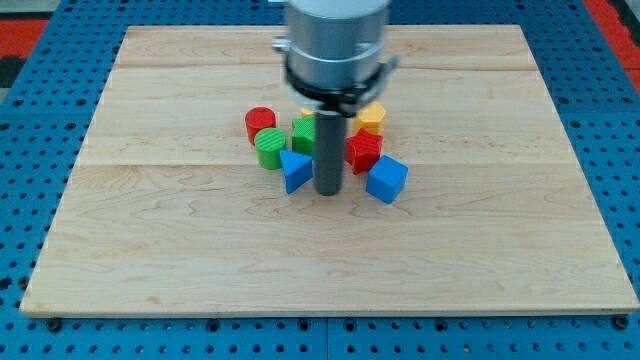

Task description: Separate the green circle and green star

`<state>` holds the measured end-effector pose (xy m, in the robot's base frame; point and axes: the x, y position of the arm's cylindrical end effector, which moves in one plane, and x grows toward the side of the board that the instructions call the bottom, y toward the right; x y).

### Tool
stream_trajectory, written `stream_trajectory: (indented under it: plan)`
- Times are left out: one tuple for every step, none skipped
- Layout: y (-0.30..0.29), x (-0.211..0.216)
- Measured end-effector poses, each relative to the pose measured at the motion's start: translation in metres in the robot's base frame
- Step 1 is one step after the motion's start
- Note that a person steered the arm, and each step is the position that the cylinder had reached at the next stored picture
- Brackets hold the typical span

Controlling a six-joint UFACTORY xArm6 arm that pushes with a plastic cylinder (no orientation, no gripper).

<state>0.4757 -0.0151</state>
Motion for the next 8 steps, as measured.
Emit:
stream_trajectory:
  plan:
    - [-0.024, -0.015]
    - [0.009, -0.018]
    - [0.026, -0.042]
    - [0.026, -0.054]
    - [0.021, -0.054]
    - [0.006, -0.041]
    - [-0.03, -0.031]
    - [-0.056, -0.048]
